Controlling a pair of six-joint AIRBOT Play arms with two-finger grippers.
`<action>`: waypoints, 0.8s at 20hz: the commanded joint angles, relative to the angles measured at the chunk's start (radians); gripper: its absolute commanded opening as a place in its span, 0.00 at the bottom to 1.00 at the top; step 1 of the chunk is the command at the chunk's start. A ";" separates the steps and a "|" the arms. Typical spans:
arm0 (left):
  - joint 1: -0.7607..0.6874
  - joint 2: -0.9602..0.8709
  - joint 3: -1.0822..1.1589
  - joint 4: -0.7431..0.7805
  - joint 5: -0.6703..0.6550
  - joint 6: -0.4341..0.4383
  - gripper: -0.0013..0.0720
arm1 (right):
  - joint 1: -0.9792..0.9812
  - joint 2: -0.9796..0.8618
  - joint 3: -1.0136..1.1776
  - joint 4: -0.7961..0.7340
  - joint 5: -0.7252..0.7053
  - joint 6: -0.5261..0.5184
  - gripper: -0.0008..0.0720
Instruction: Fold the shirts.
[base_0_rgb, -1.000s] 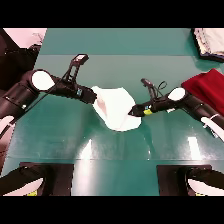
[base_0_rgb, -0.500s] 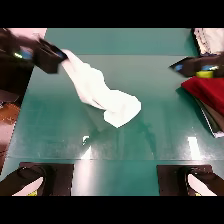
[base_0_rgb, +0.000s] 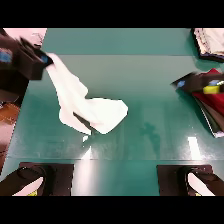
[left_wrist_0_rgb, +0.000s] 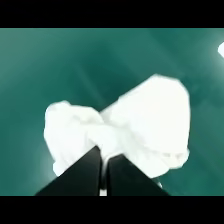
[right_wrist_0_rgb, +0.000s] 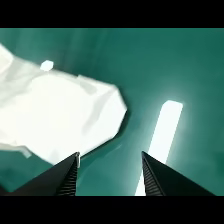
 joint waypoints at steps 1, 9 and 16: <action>0.001 0.000 -0.164 0.044 -0.039 0.002 0.06 | 0.126 -0.072 -0.269 0.151 -0.153 -0.002 0.66; 0.001 0.000 -0.285 0.044 -0.027 -0.002 0.05 | 0.464 -0.483 -0.255 0.288 -0.401 -0.023 0.87; 0.001 0.000 -0.285 0.044 0.014 -0.002 0.05 | 0.557 -0.658 -0.057 0.284 -0.373 -0.023 0.31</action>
